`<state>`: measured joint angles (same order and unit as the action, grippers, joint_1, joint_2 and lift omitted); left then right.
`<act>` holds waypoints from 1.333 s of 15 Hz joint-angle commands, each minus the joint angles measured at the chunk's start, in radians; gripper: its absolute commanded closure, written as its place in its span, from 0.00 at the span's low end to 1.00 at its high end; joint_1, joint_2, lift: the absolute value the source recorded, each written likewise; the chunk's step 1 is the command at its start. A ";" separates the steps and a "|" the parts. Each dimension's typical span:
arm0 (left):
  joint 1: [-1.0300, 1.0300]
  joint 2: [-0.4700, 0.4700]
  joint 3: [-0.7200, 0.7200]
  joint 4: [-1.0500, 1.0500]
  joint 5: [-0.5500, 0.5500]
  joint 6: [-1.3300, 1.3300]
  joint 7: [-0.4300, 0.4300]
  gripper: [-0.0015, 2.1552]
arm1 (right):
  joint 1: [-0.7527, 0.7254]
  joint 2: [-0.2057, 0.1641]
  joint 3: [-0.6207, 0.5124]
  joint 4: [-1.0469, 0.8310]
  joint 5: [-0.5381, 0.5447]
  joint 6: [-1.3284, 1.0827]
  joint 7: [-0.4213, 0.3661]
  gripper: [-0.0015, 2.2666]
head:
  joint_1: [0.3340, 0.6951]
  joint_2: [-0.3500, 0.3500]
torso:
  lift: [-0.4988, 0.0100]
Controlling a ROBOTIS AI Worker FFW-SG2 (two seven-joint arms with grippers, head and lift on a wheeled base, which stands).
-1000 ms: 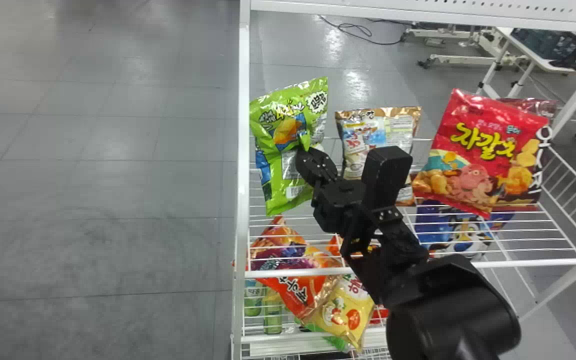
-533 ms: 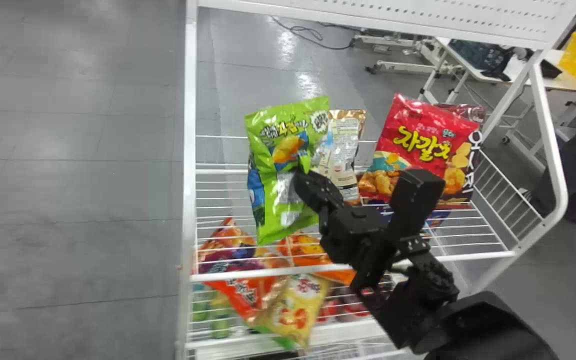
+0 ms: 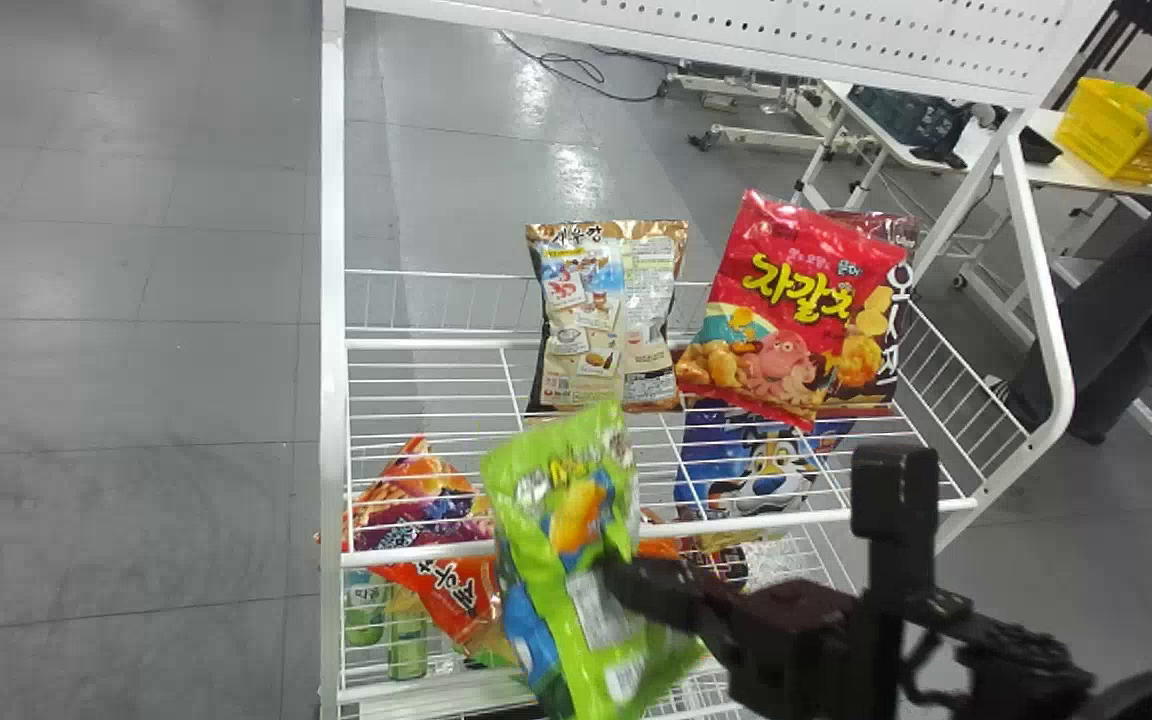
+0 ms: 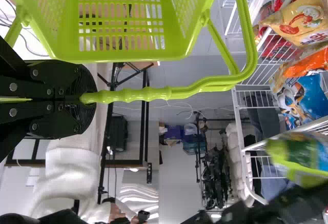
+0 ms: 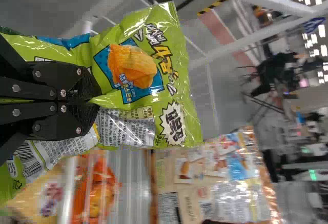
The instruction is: Hold basket handle with left hand then pick Gkobukchip with right hand and place into basket
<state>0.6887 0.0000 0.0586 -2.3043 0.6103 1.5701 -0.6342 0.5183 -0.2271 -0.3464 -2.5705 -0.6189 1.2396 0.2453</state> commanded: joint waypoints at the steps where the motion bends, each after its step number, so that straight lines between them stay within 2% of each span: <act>1: 0.002 -0.003 -0.002 -0.017 0.000 0.001 0.008 0.91 | 0.011 0.002 -0.115 -0.073 -0.082 0.239 0.029 0.90 | 1.00 0.00 | 0.92; 4: 0.000 -0.003 -0.008 -0.041 0.000 0.001 0.022 0.91 | 0.014 0.000 -0.180 -0.114 -0.125 0.333 0.051 0.90 | 1.00 0.00 | 0.92; 7: -0.006 -0.003 -0.013 -0.070 0.000 0.001 0.034 0.91 | 0.032 -0.003 -0.167 -0.125 -0.128 0.333 0.051 0.90 | 1.00 0.00 | 0.92; 14: -0.028 -0.003 -0.013 -0.080 0.009 0.001 0.047 0.91 | 0.075 -0.032 0.056 0.033 -0.035 0.333 0.049 0.90 | 1.00 0.00 | 0.92; 18: -0.038 -0.003 -0.019 -0.083 0.012 0.001 0.057 0.91 | 0.091 -0.034 0.145 0.118 -0.013 0.333 0.049 0.90 | 1.00 0.00 | 0.92; 20: -0.046 -0.003 -0.025 -0.072 0.014 0.001 0.056 0.91 | 0.091 -0.047 0.190 0.174 -0.009 0.333 0.052 0.90 | 1.00 0.00 | 0.92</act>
<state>0.6492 0.0000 0.0366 -2.3861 0.6224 1.5701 -0.5755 0.6085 -0.2647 -0.1901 -2.4407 -0.6324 1.5701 0.2959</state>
